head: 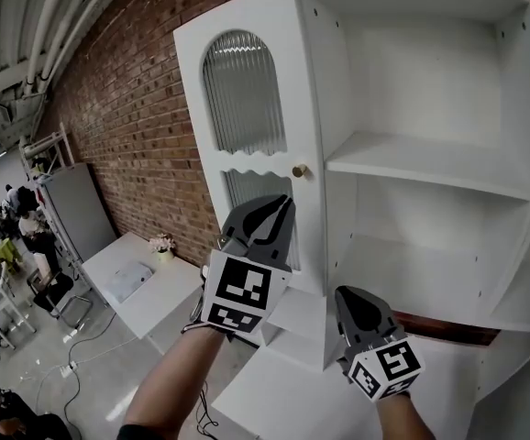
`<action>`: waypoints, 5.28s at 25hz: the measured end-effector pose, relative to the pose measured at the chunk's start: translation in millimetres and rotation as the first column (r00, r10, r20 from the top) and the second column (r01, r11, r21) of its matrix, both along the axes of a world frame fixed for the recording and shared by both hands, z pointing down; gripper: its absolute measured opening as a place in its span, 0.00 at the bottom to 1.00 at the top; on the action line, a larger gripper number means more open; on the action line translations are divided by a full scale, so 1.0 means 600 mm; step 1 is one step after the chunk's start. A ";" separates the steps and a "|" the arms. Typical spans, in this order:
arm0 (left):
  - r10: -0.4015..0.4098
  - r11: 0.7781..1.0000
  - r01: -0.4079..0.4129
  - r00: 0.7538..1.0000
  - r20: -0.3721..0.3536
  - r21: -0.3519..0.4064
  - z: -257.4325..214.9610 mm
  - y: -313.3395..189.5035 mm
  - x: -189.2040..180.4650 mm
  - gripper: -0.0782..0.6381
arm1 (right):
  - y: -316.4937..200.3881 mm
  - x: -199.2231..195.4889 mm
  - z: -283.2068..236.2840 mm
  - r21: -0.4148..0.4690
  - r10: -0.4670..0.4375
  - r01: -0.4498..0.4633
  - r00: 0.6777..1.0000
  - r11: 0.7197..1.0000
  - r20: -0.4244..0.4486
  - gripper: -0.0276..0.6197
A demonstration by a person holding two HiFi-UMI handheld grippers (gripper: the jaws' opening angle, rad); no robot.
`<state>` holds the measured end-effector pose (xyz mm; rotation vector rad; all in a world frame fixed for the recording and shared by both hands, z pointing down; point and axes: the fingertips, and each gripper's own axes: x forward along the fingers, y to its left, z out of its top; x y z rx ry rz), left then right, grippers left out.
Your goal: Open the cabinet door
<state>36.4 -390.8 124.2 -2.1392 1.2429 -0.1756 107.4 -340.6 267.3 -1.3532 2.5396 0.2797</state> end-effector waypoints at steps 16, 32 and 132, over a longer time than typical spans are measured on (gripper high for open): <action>-0.109 0.991 0.087 0.970 0.217 0.105 -0.031 -0.062 0.029 0.26 | -0.025 0.023 0.014 -0.002 -0.009 0.009 1.000 1.000 0.015 0.05; -0.158 0.983 0.121 0.945 0.285 0.141 -0.039 -0.096 0.045 0.22 | -0.040 0.051 0.014 -0.014 0.016 -0.016 0.999 1.000 0.035 0.05; -0.060 0.990 0.026 0.968 0.244 0.141 -0.044 0.121 -0.442 0.22 | 0.001 -0.236 0.007 -0.024 -0.109 0.108 0.991 0.994 -0.073 0.05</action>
